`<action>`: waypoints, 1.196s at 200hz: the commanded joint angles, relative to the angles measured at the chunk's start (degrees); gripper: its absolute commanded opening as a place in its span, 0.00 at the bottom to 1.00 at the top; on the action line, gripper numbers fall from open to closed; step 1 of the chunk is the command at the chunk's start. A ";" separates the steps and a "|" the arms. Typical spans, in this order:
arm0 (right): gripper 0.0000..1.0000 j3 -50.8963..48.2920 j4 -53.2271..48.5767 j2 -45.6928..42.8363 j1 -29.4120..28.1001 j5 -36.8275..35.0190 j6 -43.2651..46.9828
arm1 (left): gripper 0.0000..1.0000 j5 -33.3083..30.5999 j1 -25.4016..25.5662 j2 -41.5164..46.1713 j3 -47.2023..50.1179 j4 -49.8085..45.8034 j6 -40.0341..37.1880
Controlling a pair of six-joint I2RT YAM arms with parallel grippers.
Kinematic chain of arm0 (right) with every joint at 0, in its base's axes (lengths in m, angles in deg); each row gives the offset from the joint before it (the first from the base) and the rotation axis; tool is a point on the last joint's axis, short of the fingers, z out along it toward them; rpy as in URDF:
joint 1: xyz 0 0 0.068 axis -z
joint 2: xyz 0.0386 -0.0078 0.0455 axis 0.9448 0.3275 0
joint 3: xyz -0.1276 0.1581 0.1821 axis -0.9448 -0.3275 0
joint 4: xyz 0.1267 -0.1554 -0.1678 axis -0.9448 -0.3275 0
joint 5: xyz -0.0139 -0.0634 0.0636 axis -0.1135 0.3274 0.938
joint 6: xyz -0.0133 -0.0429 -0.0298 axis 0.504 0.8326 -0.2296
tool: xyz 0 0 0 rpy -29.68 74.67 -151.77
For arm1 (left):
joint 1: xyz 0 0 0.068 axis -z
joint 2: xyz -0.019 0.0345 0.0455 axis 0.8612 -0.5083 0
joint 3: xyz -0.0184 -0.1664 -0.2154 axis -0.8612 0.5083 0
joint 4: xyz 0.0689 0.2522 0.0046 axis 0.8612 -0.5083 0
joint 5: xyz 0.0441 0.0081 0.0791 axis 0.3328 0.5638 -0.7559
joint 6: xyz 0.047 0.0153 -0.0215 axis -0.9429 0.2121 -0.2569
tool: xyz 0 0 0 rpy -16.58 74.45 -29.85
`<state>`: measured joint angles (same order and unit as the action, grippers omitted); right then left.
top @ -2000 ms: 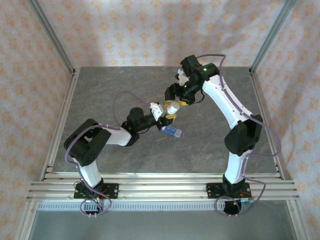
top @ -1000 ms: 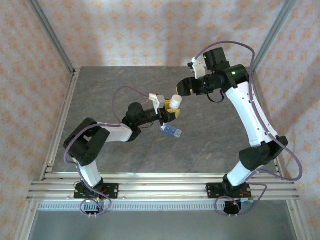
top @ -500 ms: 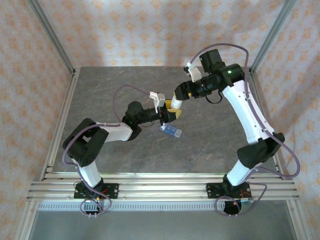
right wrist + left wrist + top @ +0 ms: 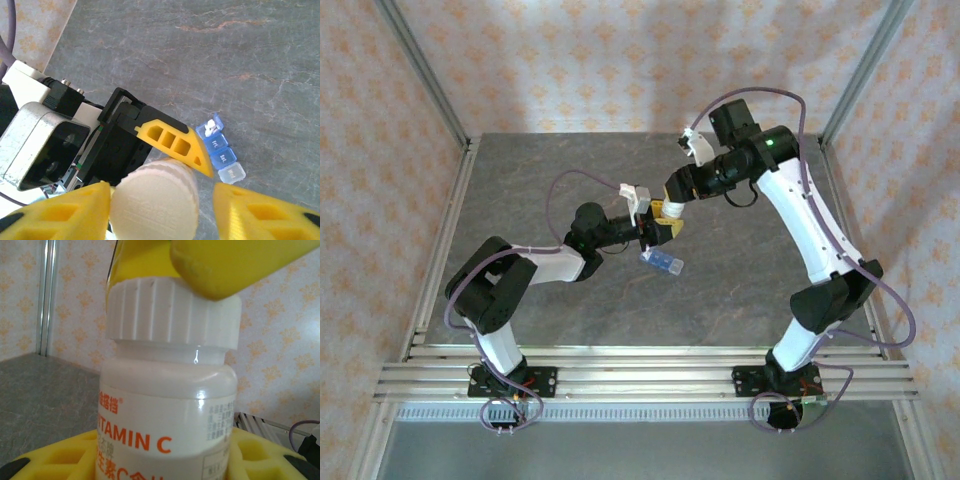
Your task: Sort the pills into containers
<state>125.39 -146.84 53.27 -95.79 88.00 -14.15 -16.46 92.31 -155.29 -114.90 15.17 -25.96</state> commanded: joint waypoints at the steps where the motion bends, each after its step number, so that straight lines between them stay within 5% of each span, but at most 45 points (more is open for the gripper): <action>1: 0.49 1.33 -1.14 0.94 -0.38 0.04 0.22 | 0.00 0.48 -0.71 2.53 -1.15 3.19 0.37; 142: 0.39 -2.42 4.09 0.49 -1.30 -3.56 -7.09 | 0.00 0.18 -0.87 2.51 -1.39 3.20 -0.01; 239: 0.36 -13.35 13.90 -3.55 -2.08 -14.84 -26.18 | 0.00 -0.33 -0.87 0.97 -2.51 3.19 -0.51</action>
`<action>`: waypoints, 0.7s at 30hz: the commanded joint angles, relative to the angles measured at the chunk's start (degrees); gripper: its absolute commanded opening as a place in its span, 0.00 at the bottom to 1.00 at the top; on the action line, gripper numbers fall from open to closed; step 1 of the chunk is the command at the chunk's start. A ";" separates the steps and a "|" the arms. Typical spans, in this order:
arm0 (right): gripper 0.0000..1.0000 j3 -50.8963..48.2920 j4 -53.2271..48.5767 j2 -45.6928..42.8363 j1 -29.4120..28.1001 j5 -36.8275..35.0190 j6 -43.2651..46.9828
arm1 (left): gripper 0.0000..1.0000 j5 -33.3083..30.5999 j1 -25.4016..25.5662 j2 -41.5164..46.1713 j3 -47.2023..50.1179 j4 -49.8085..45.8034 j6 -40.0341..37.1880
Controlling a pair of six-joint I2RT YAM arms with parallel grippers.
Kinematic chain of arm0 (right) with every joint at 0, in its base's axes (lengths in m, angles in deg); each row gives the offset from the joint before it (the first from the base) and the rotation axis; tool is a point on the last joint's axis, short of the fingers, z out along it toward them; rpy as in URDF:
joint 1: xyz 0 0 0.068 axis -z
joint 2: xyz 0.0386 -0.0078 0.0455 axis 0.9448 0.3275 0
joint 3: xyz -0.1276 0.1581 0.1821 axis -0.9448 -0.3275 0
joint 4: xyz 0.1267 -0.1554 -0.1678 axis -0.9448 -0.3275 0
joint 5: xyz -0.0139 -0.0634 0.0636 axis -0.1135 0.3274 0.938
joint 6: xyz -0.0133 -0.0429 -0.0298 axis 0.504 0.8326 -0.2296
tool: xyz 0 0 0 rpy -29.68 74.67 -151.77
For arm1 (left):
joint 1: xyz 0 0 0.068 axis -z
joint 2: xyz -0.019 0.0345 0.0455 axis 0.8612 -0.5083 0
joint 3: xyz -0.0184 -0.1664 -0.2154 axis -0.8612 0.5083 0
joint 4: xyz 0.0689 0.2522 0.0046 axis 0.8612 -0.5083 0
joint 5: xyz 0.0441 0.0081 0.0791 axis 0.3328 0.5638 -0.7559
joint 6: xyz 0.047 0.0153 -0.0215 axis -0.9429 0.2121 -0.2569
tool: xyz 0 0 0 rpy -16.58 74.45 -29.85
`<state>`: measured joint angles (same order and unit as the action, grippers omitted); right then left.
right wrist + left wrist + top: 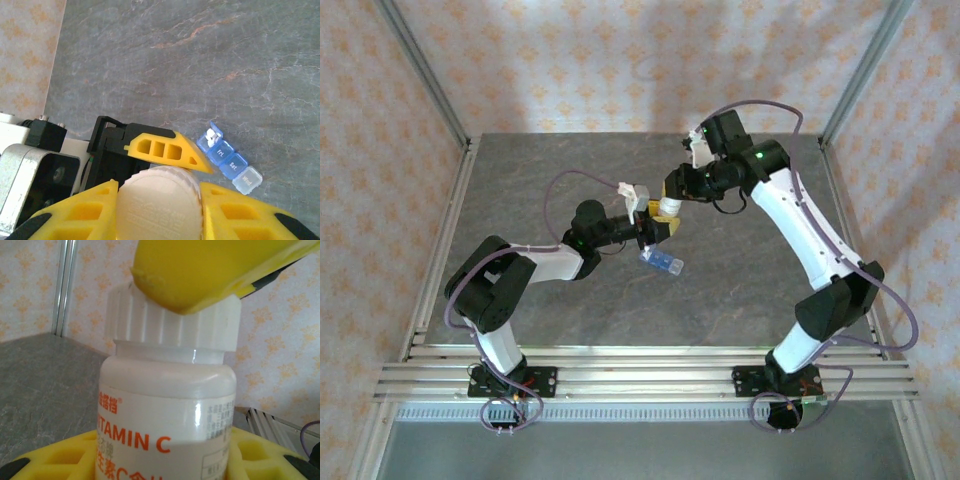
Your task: Sort the pills into containers
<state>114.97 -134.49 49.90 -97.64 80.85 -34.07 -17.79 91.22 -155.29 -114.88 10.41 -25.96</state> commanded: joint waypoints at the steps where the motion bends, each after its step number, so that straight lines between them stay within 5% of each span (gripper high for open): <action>1: 0.36 -2.93 1.55 -0.18 -0.22 -7.69 -6.27 | 0.00 1.00 0.22 0.96 -2.53 7.91 -0.51; 13: 0.47 -0.77 1.25 -0.01 -0.72 -8.01 -6.40 | 0.00 0.87 0.26 -0.20 -3.01 7.85 -0.95; 21: 0.71 8.94 -1.49 1.69 -0.48 -8.68 -4.82 | 0.00 0.69 0.30 -0.12 -2.02 7.71 -1.51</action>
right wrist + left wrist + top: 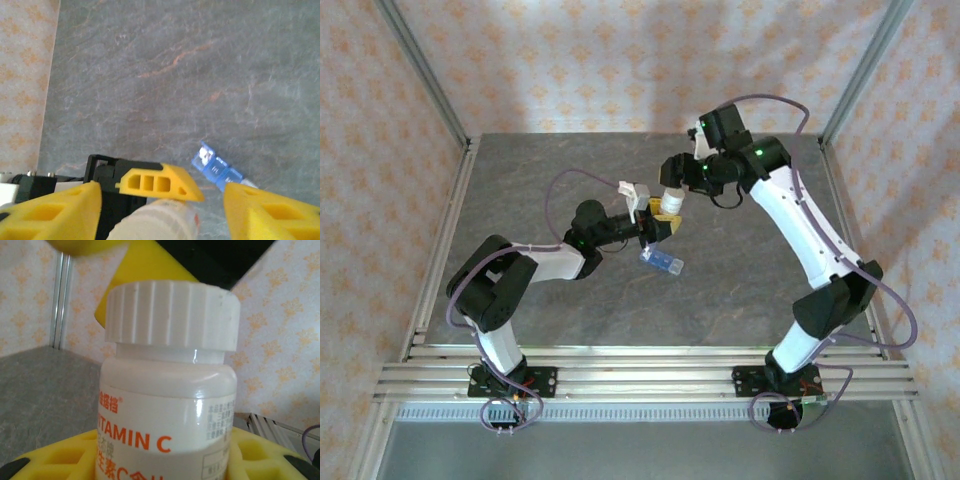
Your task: Sort the pills into containers
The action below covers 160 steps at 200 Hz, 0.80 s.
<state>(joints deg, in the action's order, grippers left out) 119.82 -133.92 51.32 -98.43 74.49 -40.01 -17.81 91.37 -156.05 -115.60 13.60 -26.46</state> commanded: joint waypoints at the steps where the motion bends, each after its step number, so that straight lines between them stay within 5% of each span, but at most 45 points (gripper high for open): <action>1: 0.75 4.89 -2.10 0.27 0.42 -1.91 1.54 | 0.00 0.76 0.11 0.74 -1.26 4.53 -1.00; 91: 0.79 5.11 -9.09 -1.99 3.33 9.77 24.19 | 0.00 1.84 0.00 1.61 -0.97 4.44 -0.76; 160: 0.75 7.23 -14.11 1.66 3.74 14.67 27.89 | 0.00 2.86 0.01 1.80 -1.10 4.31 0.03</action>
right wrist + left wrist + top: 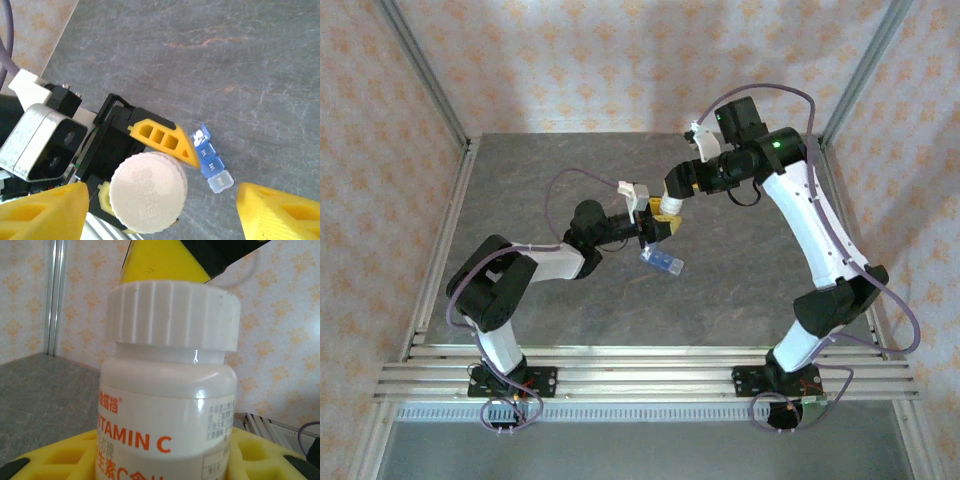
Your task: Sort the pills into containers
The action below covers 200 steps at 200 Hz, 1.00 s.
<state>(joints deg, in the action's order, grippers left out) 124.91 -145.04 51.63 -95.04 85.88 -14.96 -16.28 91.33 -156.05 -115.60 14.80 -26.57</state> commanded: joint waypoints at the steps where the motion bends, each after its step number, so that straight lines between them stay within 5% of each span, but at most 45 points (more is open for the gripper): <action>1: 0.74 2.19 -3.00 1.44 0.39 3.29 2.89 | 0.00 1.33 0.04 1.76 -1.10 3.16 0.16; 77: 0.64 3.38 -3.01 3.77 0.35 4.60 2.42 | 0.00 1.51 0.04 1.54 -1.78 3.07 0.53; 138: 0.39 1.53 -1.98 3.58 -0.06 5.79 0.51 | 0.00 1.12 0.04 1.80 -2.07 2.86 0.28; 200: 0.37 -10.39 9.62 -0.73 -2.84 -5.06 -16.37 | 0.00 -8.73 0.26 4.30 0.13 2.05 -6.16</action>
<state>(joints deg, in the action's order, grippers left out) 120.26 -140.41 53.16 -95.87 87.08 -21.80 -19.04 91.33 -156.05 -115.43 12.20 -28.54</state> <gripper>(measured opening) 0.384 0.441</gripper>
